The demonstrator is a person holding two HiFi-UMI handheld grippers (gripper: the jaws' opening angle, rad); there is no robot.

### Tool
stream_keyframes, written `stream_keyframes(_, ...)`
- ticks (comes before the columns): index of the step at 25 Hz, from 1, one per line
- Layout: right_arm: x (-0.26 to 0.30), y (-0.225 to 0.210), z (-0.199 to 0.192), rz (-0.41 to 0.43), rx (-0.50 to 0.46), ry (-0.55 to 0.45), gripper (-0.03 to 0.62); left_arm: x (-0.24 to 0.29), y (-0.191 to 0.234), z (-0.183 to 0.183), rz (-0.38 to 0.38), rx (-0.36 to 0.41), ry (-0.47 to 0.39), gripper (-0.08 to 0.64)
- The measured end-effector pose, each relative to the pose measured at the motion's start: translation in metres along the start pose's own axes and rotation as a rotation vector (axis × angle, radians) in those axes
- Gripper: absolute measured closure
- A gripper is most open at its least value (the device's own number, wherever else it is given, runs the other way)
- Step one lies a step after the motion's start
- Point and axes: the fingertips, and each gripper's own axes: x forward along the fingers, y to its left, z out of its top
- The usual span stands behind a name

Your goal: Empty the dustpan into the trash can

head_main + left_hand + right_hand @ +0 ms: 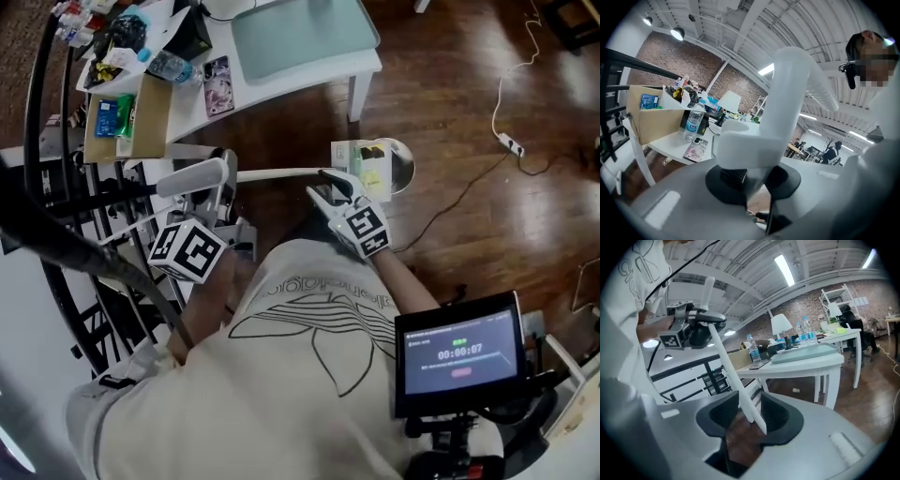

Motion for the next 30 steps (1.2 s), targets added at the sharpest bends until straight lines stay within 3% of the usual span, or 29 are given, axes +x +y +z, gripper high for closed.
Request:
stream_keyframes(5,0.042,-0.003,-0.016,-0.043,-0.124,0.102,0.435,0.019,-0.018,-0.008,-0.016,0.001,0.026,0.474)
stream_keyframes(6,0.047,-0.002,-0.018,-0.042,-0.132,0.116,0.395,0.020,-0.024,-0.008,-0.016,0.004,0.033,0.473)
stream_keyframes(8,0.055,0.002,-0.023,-0.037,-0.130,0.150,0.401,0.020,-0.032,-0.008,-0.009,0.019,0.048,0.472)
stream_keyframes(10,0.059,0.002,-0.027,-0.036,-0.119,0.165,0.471,0.021,-0.038,-0.010,-0.008,0.033,0.062,0.471)
stream_keyframes(13,0.059,-0.003,-0.032,0.024,-0.129,0.177,0.474,0.024,-0.047,-0.018,-0.012,0.054,0.085,0.468)
stream_keyframes(21,0.065,-0.014,-0.014,0.049,-0.126,0.103,0.469,0.020,-0.064,-0.013,-0.054,0.100,0.055,0.462)
stream_keyframes(30,0.035,-0.032,0.003,-0.054,-0.066,-0.021,0.459,0.010,-0.127,-0.027,-0.194,0.253,0.039,0.457)
